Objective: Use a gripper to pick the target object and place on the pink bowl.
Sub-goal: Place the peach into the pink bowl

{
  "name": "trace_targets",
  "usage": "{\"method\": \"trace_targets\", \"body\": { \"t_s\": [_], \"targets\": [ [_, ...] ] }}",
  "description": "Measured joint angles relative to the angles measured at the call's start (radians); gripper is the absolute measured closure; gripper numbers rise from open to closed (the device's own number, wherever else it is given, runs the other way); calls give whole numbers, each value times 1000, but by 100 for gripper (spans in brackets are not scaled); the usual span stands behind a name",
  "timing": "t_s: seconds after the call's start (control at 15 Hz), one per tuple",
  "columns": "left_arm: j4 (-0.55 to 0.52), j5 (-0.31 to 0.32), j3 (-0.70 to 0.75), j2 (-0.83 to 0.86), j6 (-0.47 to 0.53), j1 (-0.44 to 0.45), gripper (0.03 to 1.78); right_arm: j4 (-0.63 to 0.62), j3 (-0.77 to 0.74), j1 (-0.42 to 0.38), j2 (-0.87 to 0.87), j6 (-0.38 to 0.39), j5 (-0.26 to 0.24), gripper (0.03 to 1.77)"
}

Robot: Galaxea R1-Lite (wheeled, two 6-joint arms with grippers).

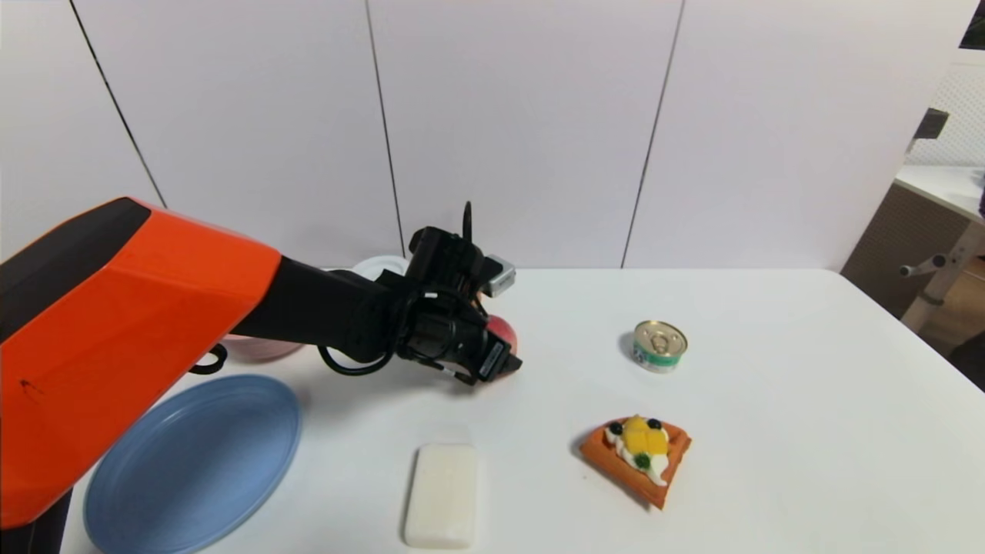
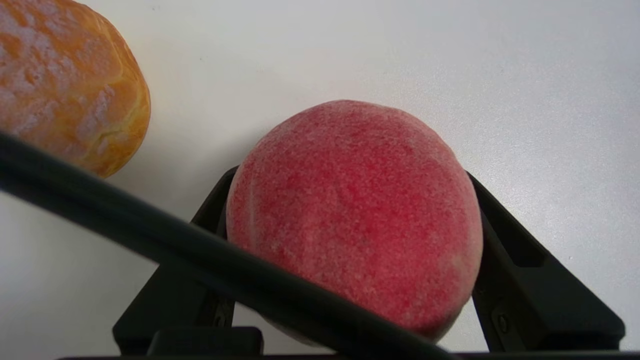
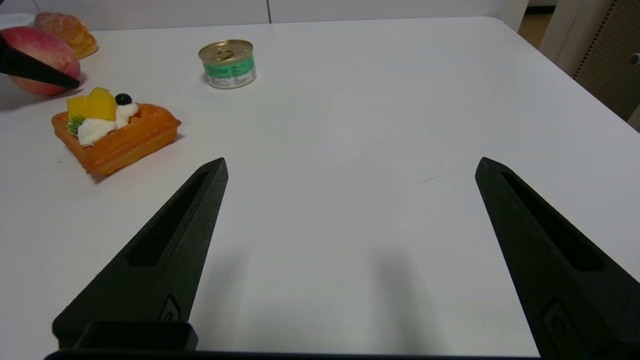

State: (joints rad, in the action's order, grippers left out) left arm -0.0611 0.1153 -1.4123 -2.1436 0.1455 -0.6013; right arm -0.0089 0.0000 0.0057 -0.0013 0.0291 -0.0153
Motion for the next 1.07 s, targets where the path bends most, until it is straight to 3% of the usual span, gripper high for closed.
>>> {"method": "trace_targets", "body": {
  "t_s": [0.33, 0.53, 0.8, 1.07],
  "targets": [
    [-29, -4, 0, 63, -20, 4, 57, 0, 0, 0, 0, 0, 0, 9],
    [-27, -34, 5, 165, -51, 55, 57, 0, 0, 0, 0, 0, 0, 9],
    [78, -131, 8, 311, -61, 236, 57, 0, 0, 0, 0, 0, 0, 9],
    [153, -146, 58, 403, -69, 460, 57, 0, 0, 0, 0, -1, 0, 9]
  ]
}}
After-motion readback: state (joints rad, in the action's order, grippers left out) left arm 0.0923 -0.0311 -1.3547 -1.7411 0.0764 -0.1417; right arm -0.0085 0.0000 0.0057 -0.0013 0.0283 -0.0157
